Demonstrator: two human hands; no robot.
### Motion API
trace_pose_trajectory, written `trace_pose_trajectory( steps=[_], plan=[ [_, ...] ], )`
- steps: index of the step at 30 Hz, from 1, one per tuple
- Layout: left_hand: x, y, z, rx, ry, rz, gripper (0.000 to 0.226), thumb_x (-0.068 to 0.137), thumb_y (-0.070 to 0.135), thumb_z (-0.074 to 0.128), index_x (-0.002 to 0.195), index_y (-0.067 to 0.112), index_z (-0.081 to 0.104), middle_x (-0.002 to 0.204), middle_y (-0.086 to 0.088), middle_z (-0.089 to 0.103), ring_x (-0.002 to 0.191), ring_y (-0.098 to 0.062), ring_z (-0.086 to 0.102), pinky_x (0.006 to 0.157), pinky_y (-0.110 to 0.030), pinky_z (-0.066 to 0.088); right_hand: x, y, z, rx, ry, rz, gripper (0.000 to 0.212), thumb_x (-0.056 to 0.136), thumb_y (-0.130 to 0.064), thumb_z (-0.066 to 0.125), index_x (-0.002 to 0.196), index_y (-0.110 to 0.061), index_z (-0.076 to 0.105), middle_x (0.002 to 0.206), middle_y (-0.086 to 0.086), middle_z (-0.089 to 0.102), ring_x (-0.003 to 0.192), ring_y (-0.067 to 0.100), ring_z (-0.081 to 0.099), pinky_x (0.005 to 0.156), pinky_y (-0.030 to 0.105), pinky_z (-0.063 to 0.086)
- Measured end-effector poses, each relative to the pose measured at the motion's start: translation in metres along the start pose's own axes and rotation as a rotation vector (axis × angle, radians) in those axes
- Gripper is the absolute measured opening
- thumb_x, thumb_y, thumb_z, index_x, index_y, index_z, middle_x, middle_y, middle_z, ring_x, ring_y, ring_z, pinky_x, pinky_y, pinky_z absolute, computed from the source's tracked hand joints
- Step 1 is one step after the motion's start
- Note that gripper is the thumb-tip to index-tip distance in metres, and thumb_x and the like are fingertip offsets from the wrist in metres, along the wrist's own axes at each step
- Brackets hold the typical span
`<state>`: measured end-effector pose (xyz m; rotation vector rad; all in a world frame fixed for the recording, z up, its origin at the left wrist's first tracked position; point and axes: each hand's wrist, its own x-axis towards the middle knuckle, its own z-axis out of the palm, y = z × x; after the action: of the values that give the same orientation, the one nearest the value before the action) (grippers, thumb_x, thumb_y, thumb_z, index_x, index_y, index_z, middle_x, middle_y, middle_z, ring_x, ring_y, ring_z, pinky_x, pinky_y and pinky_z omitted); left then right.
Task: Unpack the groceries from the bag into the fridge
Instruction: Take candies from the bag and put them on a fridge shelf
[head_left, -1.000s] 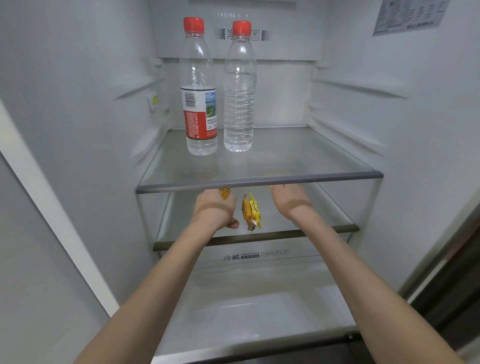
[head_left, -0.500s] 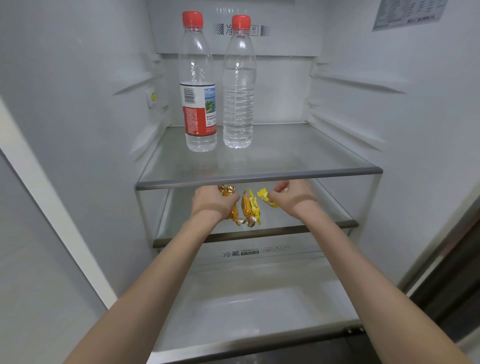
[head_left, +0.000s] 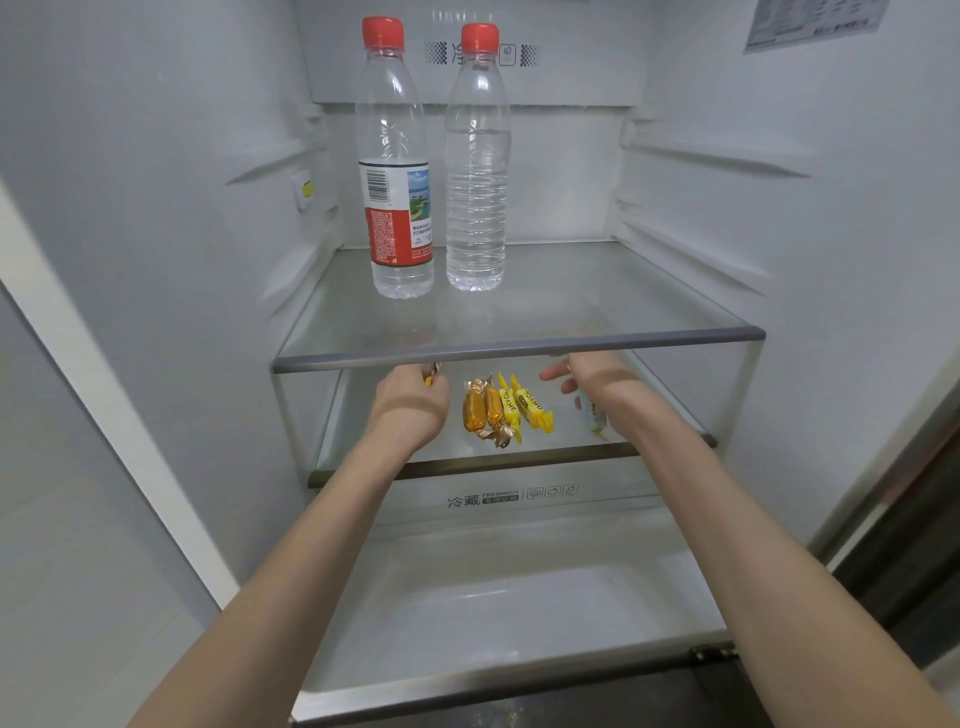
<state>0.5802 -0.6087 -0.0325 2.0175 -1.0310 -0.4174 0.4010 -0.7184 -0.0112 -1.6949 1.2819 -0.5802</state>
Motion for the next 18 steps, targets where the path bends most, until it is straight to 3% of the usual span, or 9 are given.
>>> trace_pose_trajectory(
  steps=[2, 4, 7, 10, 12, 15, 18],
  plan=[
    [-0.003, -0.001, -0.002, 0.026, 0.020, -0.008, 0.008, 0.097, 0.026, 0.060, 0.103, 0.023, 0.064, 0.087, -0.012, 0.072, 0.084, -0.030, 0.069, 0.078, -0.041, 0.060, 0.002, -0.003, 0.001, 0.000, -0.030, 0.007, 0.039, 0.110, -0.027, 0.029, 0.108, -0.016, 0.067, 0.123, 0.010, 0.060, 0.108, 0.025, 0.052, 0.102, 0.045, 0.045],
    [-0.003, -0.002, -0.003, 0.088, 0.059, -0.018, 0.015, 0.091, 0.031, 0.066, 0.104, 0.028, 0.061, 0.082, -0.004, 0.073, 0.080, -0.024, 0.070, 0.076, -0.038, 0.060, 0.006, -0.005, 0.005, 0.029, -0.043, -0.004, 0.037, 0.110, -0.029, 0.033, 0.103, -0.016, 0.067, 0.126, 0.011, 0.060, 0.118, 0.028, 0.050, 0.113, 0.051, 0.038],
    [-0.003, -0.001, -0.001, 0.151, 0.074, -0.029, 0.009, 0.089, 0.028, 0.067, 0.093, 0.021, 0.064, 0.076, -0.005, 0.075, 0.076, -0.024, 0.074, 0.077, -0.039, 0.063, 0.010, -0.008, 0.010, 0.036, -0.076, -0.018, 0.034, 0.111, -0.028, 0.037, 0.111, -0.012, 0.067, 0.117, 0.007, 0.059, 0.118, 0.026, 0.050, 0.114, 0.048, 0.036],
    [0.001, -0.003, 0.002, 0.210, 0.082, -0.012, 0.021, 0.092, 0.027, 0.068, 0.084, 0.008, 0.071, 0.081, -0.010, 0.075, 0.074, -0.021, 0.068, 0.066, -0.032, 0.055, 0.013, -0.007, 0.015, 0.031, -0.111, -0.023, 0.031, 0.111, -0.028, 0.038, 0.102, -0.019, 0.066, 0.133, 0.011, 0.061, 0.128, 0.028, 0.053, 0.118, 0.050, 0.037],
    [0.001, -0.002, 0.003, 0.242, 0.106, 0.006, 0.023, 0.094, 0.027, 0.067, 0.083, 0.006, 0.070, 0.085, -0.012, 0.073, 0.069, -0.019, 0.058, 0.061, -0.030, 0.048, 0.013, -0.006, 0.016, -0.027, -0.130, -0.014, 0.031, 0.110, -0.027, 0.039, 0.121, -0.014, 0.066, 0.142, 0.011, 0.059, 0.136, 0.030, 0.050, 0.115, 0.043, 0.035],
    [-0.001, 0.000, 0.004, 0.280, 0.126, 0.023, 0.027, 0.098, 0.029, 0.062, 0.082, 0.007, 0.064, 0.082, -0.010, 0.068, 0.072, -0.022, 0.058, 0.071, -0.035, 0.054, 0.010, -0.007, 0.018, -0.127, -0.114, -0.006, 0.042, 0.111, -0.027, 0.036, 0.142, -0.007, 0.055, 0.145, 0.013, 0.056, 0.136, 0.031, 0.049, 0.100, 0.035, 0.036],
    [-0.004, 0.002, 0.003, 0.294, 0.111, 0.018, 0.034, 0.100, 0.033, 0.058, 0.087, 0.004, 0.069, 0.076, -0.007, 0.062, 0.074, -0.026, 0.059, 0.075, -0.038, 0.056, 0.007, -0.004, 0.022, -0.137, -0.029, -0.038, 0.048, 0.110, -0.032, 0.034, 0.137, 0.002, 0.055, 0.142, 0.024, 0.057, 0.132, 0.040, 0.053, 0.110, 0.050, 0.042]
  ],
)
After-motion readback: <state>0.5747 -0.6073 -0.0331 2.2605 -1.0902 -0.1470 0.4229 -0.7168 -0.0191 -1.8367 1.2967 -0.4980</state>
